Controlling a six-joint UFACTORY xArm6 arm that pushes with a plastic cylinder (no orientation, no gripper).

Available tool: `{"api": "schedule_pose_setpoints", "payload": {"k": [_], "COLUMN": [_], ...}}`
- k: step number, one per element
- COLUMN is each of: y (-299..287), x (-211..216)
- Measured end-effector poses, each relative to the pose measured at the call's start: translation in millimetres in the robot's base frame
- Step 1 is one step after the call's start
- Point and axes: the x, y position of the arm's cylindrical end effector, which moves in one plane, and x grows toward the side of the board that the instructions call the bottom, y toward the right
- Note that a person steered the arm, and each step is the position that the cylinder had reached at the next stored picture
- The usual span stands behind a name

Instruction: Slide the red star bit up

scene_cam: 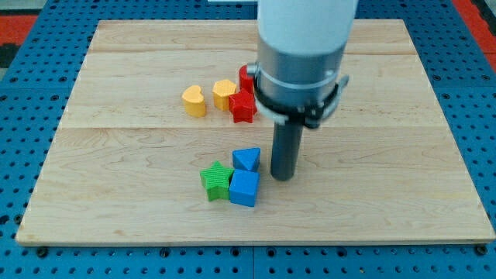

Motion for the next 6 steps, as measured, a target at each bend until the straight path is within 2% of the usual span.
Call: {"api": "schedule_pose_setpoints", "payload": {"k": [1,3,4,5,6], "y": [0,-74,-71,-14,3], "x": [-23,-60,-88,-90,-120]}}
